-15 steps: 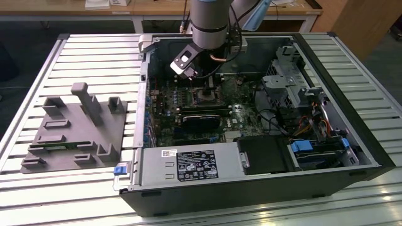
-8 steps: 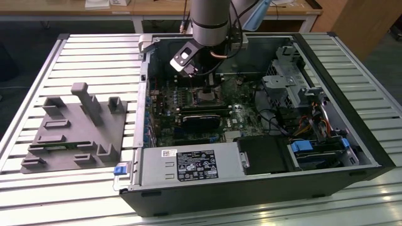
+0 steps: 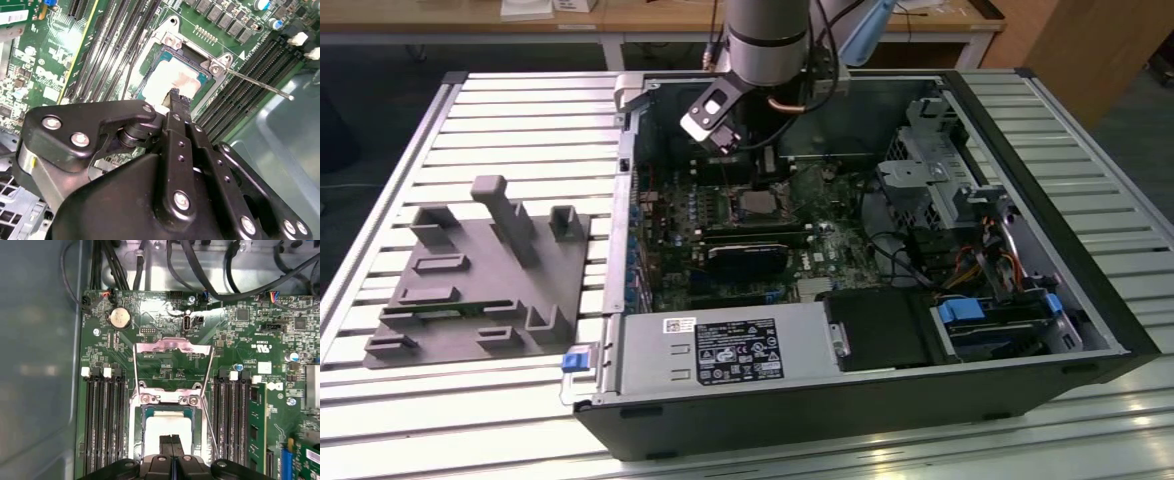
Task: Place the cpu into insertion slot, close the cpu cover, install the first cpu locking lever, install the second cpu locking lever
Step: 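Place the cpu into insertion slot, then close the cpu cover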
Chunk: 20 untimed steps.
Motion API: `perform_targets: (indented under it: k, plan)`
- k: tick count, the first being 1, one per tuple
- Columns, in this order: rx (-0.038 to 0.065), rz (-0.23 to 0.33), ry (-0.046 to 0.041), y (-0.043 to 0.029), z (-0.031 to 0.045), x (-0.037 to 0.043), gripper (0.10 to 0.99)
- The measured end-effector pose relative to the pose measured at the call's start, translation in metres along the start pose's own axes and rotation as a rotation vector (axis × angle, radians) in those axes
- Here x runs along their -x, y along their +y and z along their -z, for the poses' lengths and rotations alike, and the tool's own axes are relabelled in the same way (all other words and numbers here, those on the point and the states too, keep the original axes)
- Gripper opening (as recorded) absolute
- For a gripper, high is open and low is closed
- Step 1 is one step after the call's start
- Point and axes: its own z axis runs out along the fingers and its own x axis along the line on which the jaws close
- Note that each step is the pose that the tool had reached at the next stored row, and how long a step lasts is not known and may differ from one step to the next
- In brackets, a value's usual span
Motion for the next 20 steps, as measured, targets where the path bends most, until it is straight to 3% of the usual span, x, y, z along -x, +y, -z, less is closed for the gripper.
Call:
perform_targets:
  k: [6,20]
  plan:
    - [0.0,0.0,-0.0002,0.0007,0.0148,-0.0003,0.106]
    - [0.0,0.0,0.0,0.0008,0.018,-0.0004,0.106]
